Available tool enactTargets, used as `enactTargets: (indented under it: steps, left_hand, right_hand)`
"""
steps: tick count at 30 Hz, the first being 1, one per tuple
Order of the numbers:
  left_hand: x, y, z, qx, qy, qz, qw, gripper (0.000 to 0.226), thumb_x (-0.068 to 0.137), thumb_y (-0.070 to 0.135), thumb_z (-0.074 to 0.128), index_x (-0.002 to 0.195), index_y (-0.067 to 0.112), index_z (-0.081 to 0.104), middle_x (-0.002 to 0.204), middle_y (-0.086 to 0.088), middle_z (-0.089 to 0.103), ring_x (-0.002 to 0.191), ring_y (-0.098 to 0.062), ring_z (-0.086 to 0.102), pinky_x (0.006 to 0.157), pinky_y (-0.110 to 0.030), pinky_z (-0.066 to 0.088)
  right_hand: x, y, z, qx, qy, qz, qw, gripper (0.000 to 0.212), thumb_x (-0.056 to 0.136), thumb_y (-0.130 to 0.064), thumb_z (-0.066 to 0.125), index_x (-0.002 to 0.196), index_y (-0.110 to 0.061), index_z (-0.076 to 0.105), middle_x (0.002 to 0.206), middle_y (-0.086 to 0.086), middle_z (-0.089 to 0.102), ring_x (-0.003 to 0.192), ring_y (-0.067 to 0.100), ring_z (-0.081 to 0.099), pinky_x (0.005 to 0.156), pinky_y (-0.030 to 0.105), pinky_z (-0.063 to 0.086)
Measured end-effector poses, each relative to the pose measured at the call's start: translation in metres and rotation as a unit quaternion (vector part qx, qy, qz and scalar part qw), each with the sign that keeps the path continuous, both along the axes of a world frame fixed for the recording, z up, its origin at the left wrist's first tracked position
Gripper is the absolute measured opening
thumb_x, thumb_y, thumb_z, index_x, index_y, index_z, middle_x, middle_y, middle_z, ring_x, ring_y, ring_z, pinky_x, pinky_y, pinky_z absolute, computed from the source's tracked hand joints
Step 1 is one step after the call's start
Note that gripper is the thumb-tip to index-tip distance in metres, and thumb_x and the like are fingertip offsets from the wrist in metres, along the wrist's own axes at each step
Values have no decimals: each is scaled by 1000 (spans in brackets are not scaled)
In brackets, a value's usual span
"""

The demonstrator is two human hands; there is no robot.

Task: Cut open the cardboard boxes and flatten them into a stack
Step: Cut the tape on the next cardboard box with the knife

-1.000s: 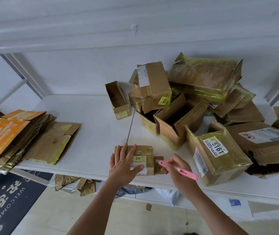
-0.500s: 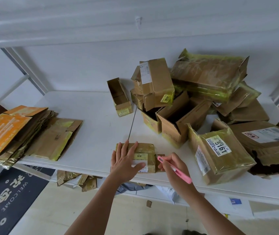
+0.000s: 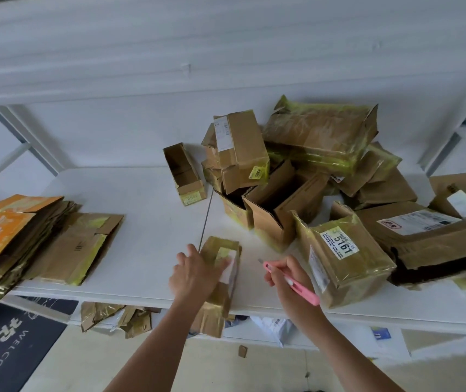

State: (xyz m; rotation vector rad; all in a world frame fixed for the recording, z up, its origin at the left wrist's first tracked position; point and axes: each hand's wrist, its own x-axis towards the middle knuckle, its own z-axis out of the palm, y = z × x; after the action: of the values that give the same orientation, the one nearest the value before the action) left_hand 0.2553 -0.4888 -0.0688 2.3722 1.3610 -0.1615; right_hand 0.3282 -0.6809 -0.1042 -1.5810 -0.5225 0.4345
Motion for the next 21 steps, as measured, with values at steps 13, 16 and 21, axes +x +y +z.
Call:
enactTargets:
  steps: [13,16,21]
  left_hand:
    - [-2,-1,3,-114,-124,125,978,48,91,54,58,117,18,39,107,-9,36,89,-36,60,70,-40,58]
    - [-7,0,3,1,-50,97,994,64,92,57,53,129,8,37,132,-12,28,116,-37,47,88,-42,42]
    - [-17,10,-21,10,-109,-124,986,54,101,46,26,152,29,24,158,2,26,149,-29,15,120,-46,17]
  right_hand:
    - [-20,13,-10,27,47,-34,998,5,102,-19,51,101,-14,54,93,8,68,93,24,71,85,52,58]
    - [-17,21,-5,30,25,-46,998,4,101,-14,52,102,-13,55,92,3,68,94,22,69,85,50,58]
    - [-7,42,4,23,16,-37,999,2,100,-12,54,100,-11,55,89,0,69,91,18,69,80,46,58]
